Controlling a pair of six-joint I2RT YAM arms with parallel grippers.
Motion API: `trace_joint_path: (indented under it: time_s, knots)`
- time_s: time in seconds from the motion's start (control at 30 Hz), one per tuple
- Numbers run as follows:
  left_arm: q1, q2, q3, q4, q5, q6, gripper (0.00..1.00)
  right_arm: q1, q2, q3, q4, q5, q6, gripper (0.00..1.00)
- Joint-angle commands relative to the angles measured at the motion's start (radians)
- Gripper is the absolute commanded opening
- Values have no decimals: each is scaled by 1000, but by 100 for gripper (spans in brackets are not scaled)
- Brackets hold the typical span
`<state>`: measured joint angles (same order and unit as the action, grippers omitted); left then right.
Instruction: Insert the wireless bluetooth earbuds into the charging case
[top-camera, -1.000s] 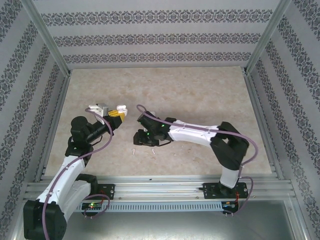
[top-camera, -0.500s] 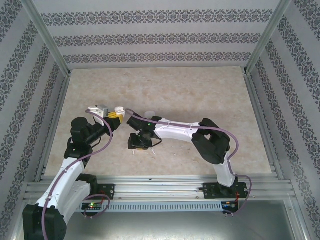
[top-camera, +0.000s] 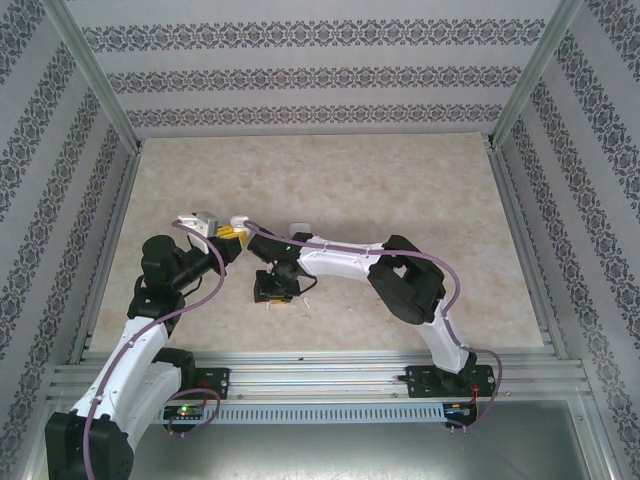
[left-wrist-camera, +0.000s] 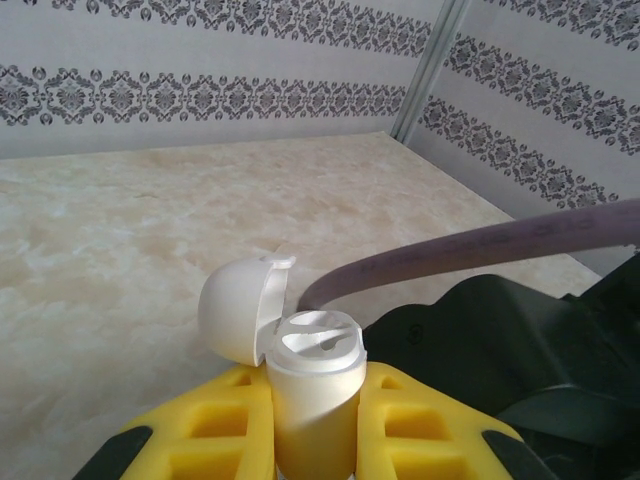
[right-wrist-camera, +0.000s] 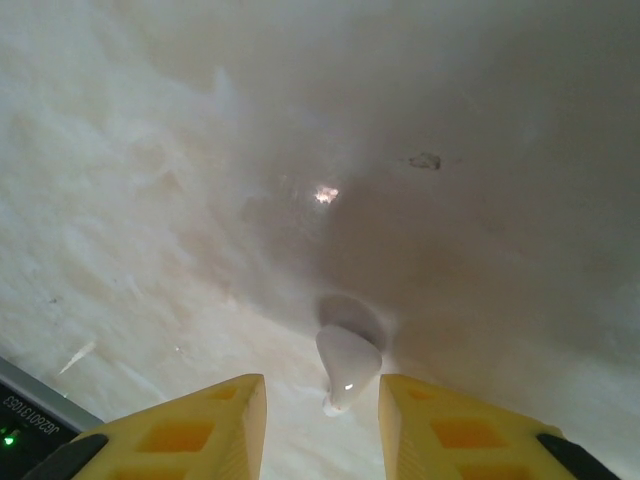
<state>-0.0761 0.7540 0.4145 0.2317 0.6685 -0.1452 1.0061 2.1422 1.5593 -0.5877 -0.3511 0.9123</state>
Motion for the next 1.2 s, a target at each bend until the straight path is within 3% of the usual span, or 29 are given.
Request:
trace_joint_path:
  time_s: [0.0,0.3,0.53,0.9,1.17]
  knots:
    - [9,-18,-9,71,45,-3,0,9,36,35,-31,-17,-18,34]
    - [-9,-15,-14,88,66,-2,0,-1,49,28,-28,-15,-21,18]
    - [-17,-14,-19,110,93,-4,0,-26,-44,-48,0,12,-37,10]
    - [-20,36,-48,305,224,-93,0,-110,-388,-291,186,121,-60,7]
    - [-23,130,-57,577,354,-231,0,-126,-697,-432,376,226,-154,5]
